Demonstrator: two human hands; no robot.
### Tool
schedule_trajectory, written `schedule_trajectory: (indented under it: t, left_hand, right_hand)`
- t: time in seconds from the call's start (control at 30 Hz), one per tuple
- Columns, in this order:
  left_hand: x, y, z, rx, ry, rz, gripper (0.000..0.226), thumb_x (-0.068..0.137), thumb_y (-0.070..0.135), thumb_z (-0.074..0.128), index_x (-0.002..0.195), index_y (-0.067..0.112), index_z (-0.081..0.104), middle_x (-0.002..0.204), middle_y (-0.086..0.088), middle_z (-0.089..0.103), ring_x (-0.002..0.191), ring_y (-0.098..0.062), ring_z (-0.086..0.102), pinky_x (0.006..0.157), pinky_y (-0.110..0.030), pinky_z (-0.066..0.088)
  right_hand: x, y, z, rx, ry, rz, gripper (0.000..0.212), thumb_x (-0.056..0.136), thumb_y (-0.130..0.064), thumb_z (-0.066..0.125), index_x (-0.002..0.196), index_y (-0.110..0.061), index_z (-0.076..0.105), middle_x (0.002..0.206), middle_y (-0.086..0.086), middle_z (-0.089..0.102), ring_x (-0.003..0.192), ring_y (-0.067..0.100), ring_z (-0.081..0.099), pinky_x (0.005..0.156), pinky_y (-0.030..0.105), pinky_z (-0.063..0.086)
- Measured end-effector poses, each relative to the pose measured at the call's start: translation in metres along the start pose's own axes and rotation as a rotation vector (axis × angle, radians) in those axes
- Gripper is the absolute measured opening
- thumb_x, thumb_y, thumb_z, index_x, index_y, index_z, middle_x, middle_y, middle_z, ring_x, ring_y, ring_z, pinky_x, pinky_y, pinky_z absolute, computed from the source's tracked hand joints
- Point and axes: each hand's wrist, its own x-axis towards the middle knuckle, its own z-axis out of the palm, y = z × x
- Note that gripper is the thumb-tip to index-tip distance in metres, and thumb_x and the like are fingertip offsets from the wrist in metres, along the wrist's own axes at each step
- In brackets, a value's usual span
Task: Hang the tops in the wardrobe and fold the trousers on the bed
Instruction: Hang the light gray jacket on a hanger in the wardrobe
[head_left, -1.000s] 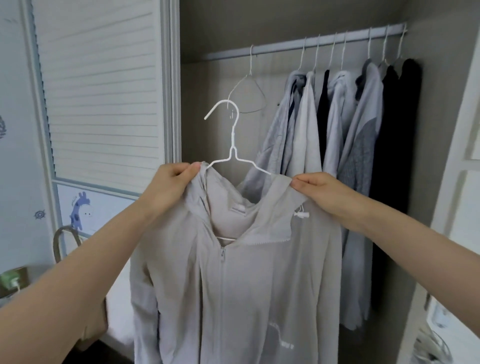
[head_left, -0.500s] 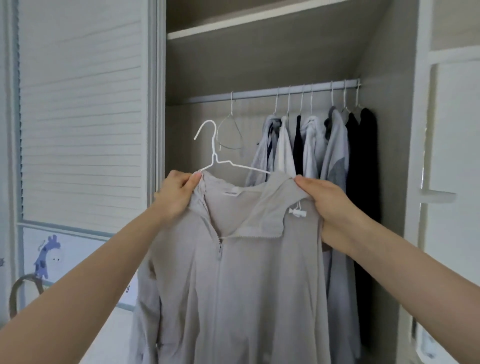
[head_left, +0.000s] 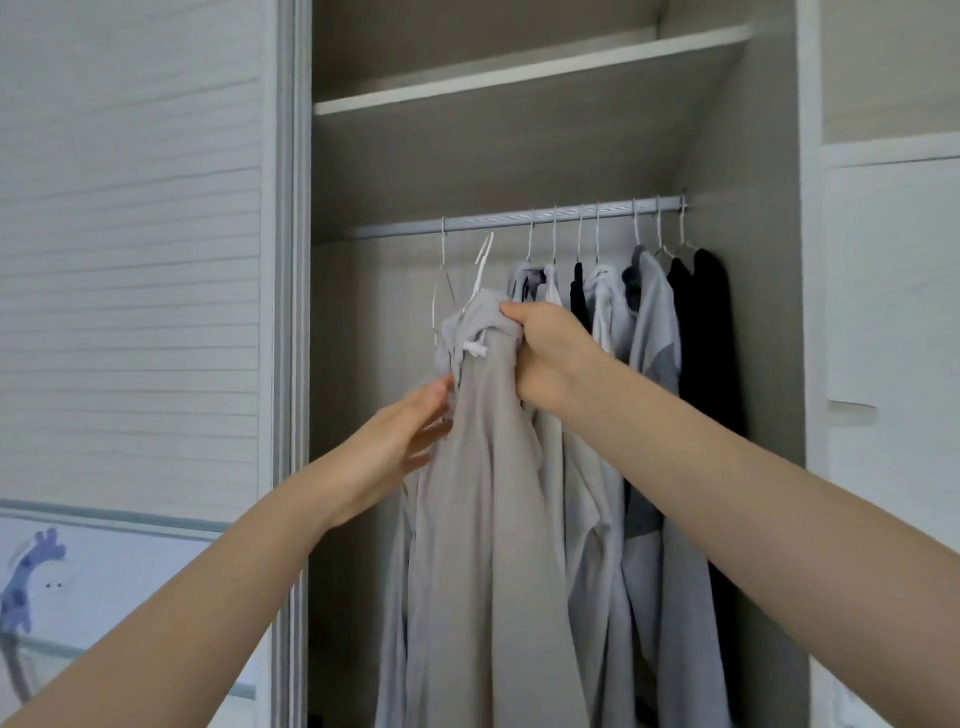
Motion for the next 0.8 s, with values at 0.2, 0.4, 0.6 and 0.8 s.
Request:
schedule_trajectory:
  t: [0.2, 0.4, 0.6, 0.8]
  left_hand:
    - [0.003, 0.001, 0.007, 0.174, 0.113, 0.002, 0.087, 0.07, 0.054, 0.079, 0.14, 0.043, 0.029, 0.122, 0.02, 0.056, 0.108, 0.0, 0.06, 0.085, -0.022, 0.054]
    - [0.034, -0.036, -0.01, 0.531, 0.261, -0.013, 0.074, 0.086, 0.016, 0.069, 0.143, 0.025, 0.024, 0.118, 0.006, 0.052, 0.107, -0.012, 0.055, 0.076, -0.019, 0.047]
    - [0.082, -0.068, -0.047, 0.562, 0.327, -0.054, 0.034, 0.096, 0.009, 0.051, 0.129, 0.015, 0.053, 0.114, -0.006, 0.063, 0.105, -0.021, 0.063, 0.087, -0.033, 0.055]
    - [0.135, -0.08, -0.075, 0.59, 0.362, -0.044, 0.026, 0.099, 0.013, 0.042, 0.115, 0.012, 0.063, 0.108, -0.014, 0.067, 0.1, -0.028, 0.065, 0.092, -0.047, 0.052]
  right_hand:
    - [0.067, 0.004, 0.039, -0.083, 0.035, -0.063, 0.015, 0.098, -0.011, 0.04, 0.088, -0.01, 0.051, 0.078, 0.008, 0.05, 0.065, 0.02, 0.05, 0.057, 0.031, 0.043]
    - [0.129, 0.005, 0.047, -0.295, 0.088, -0.233, 0.025, 0.096, -0.012, 0.041, 0.072, -0.019, 0.041, 0.075, -0.001, 0.044, 0.061, 0.012, 0.042, 0.057, 0.026, 0.038]
    - [0.197, 0.009, 0.03, -0.373, 0.108, -0.309, 0.028, 0.096, -0.011, 0.04, 0.07, -0.019, 0.039, 0.076, 0.001, 0.044, 0.06, 0.011, 0.041, 0.057, 0.025, 0.037]
    - [0.256, 0.007, 0.026, -0.319, 0.141, -0.389, 0.012, 0.099, -0.011, 0.034, 0.092, -0.012, 0.045, 0.085, 0.011, 0.05, 0.059, 0.016, 0.047, 0.053, 0.026, 0.05]
